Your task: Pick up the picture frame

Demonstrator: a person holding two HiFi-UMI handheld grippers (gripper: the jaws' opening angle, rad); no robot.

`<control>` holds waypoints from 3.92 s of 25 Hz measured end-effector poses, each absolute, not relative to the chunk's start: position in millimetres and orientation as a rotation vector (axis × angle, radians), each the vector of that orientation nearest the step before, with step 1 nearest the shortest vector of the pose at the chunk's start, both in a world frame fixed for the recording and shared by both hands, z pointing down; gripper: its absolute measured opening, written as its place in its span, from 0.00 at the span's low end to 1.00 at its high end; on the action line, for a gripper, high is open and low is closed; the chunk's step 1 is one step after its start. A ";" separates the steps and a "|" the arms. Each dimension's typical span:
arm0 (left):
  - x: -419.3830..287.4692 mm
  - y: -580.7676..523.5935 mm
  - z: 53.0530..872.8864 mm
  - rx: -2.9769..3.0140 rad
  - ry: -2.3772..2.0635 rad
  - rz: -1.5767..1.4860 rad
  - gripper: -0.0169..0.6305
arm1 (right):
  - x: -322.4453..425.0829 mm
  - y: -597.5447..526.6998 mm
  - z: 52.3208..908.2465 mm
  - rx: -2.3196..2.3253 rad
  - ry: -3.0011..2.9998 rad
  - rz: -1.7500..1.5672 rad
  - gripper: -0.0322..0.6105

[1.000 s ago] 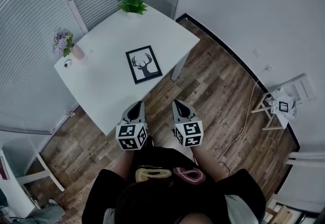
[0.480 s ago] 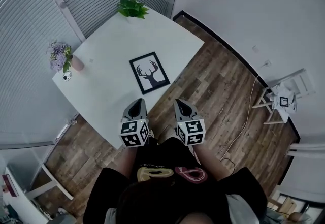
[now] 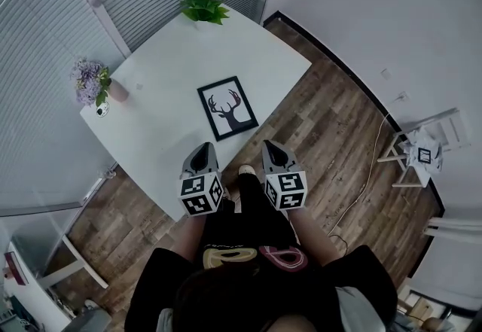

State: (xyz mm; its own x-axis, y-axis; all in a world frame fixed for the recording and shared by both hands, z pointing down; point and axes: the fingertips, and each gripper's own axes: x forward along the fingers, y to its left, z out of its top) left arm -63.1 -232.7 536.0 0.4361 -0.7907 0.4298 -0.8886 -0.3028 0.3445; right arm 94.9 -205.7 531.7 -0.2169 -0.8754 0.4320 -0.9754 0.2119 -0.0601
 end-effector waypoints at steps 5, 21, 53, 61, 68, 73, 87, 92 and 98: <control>-65.0 -244.0 540.7 2.101 -1.442 0.245 0.05 | 96.9 -224.8 534.2 1.689 -2.205 0.468 0.07; -52.5 -286.1 566.7 1.954 -1.429 0.346 0.30 | 105.9 -301.7 550.2 1.533 -2.211 0.565 0.27; -52.3 -322.5 644.6 1.583 -1.490 0.587 0.41 | 98.8 -359.5 637.2 1.291 -2.031 0.727 0.28; -51.8 -317.5 652.0 1.571 -1.490 0.627 0.40 | 97.1 -359.1 642.7 1.282 -2.002 0.733 0.28; -52.1 -317.8 652.1 1.554 -1.494 0.644 0.39 | 95.6 -357.7 643.7 1.279 -2.017 0.787 0.25; -50.8 -317.4 653.1 1.533 -1.488 0.643 0.36 | 93.1 -356.8 644.0 1.285 -2.024 0.800 0.21; -49.8 -315.2 653.4 1.536 -1.463 0.631 0.29 | 88.0 -348.2 643.9 1.298 -2.024 0.869 0.19; -46.0 -314.1 653.2 1.547 -1.452 0.636 0.19 | 87.0 -344.2 644.2 1.305 -2.009 0.862 0.19; -47.4 -313.1 654.3 1.548 -1.350 0.625 0.15 | 89.2 -341.4 644.1 1.309 -2.009 0.872 0.18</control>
State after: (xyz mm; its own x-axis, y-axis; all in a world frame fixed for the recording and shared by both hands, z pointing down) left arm -47.4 -313.1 654.3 0.2587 -0.4560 0.8516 -0.9443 0.0664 0.3224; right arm 89.2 -341.4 644.1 -0.3489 -0.5496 0.7591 -0.9299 0.3039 -0.2074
